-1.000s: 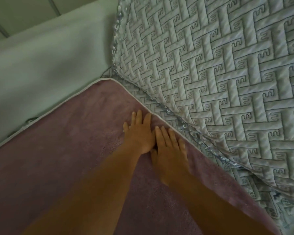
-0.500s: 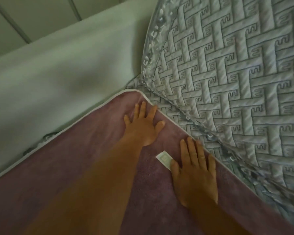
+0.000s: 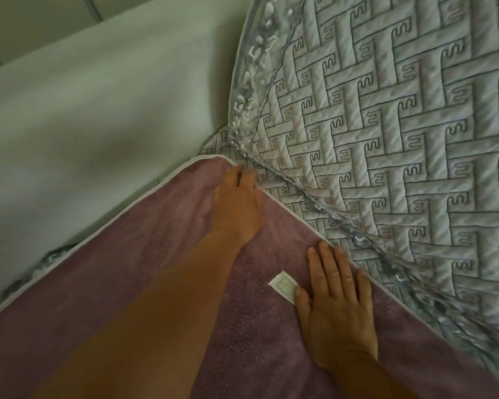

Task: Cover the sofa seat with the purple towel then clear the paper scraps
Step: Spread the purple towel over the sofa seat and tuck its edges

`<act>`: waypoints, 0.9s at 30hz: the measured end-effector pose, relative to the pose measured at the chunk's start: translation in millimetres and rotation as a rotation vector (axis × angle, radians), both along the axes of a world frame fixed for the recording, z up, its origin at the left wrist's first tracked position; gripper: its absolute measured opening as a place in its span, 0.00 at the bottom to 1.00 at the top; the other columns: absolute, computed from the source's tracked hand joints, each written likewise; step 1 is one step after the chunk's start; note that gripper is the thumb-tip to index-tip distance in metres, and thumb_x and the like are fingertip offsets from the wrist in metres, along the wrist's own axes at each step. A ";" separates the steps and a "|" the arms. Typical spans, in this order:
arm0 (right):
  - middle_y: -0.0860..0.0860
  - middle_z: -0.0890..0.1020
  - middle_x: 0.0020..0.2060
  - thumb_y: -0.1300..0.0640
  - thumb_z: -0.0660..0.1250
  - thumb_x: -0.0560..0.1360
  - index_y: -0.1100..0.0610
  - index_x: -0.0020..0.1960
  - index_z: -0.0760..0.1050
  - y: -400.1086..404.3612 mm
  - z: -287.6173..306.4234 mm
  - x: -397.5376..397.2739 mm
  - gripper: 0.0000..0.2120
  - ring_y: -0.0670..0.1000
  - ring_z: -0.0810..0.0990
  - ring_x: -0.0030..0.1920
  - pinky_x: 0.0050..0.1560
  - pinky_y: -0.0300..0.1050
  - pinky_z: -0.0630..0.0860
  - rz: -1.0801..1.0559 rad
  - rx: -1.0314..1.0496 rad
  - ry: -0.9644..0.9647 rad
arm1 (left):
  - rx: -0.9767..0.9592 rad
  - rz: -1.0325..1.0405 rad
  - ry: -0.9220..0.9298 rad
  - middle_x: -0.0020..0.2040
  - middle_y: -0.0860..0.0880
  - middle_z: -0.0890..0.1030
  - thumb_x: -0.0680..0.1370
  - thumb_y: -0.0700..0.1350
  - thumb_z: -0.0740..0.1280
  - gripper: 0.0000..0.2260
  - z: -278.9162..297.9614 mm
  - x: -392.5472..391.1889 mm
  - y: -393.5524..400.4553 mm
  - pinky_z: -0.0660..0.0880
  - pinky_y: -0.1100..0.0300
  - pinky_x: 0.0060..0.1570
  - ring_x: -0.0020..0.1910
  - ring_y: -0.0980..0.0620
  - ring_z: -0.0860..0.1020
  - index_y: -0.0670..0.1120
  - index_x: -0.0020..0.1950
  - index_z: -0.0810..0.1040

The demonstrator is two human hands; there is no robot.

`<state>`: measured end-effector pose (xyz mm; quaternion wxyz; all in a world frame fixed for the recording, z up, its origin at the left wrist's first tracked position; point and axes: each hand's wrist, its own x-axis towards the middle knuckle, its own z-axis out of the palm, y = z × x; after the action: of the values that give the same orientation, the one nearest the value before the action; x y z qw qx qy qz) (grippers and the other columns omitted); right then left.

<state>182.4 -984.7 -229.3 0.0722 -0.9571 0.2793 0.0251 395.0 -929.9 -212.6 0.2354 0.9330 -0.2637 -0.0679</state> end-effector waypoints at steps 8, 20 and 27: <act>0.51 0.57 0.75 0.43 0.45 0.77 0.54 0.75 0.55 0.4 2.5 -0.8 0.29 0.54 0.54 0.75 0.71 0.55 0.47 0.011 -0.008 -0.022 | 0.239 -0.162 -0.231 0.69 0.46 0.66 0.76 0.39 0.63 0.25 11.7 2.8 5.7 0.67 0.52 0.62 0.66 0.44 0.64 0.53 0.72 0.65; 0.48 0.22 0.69 0.49 0.35 0.76 0.53 0.68 0.19 5.0 11.3 8.5 0.29 0.50 0.20 0.68 0.65 0.54 0.22 0.102 0.080 -0.058 | 0.078 -0.018 -0.126 0.55 0.43 0.74 0.77 0.33 0.57 0.10 20.2 -23.1 -28.8 0.67 0.57 0.45 0.48 0.46 0.73 0.43 0.55 0.72; 0.46 0.31 0.73 0.41 0.35 0.78 0.52 0.73 0.30 3.5 -3.4 27.7 0.29 0.47 0.26 0.71 0.69 0.51 0.26 0.135 0.158 -0.093 | -0.039 -0.149 -0.126 0.60 0.45 0.75 0.79 0.46 0.60 0.10 1.8 -38.7 -22.4 0.62 0.62 0.56 0.57 0.48 0.72 0.44 0.58 0.73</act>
<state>210.1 -981.2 -232.7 0.1585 -0.9652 0.2079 0.0074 356.3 -952.2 -210.9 0.2309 0.9084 -0.3480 -0.0211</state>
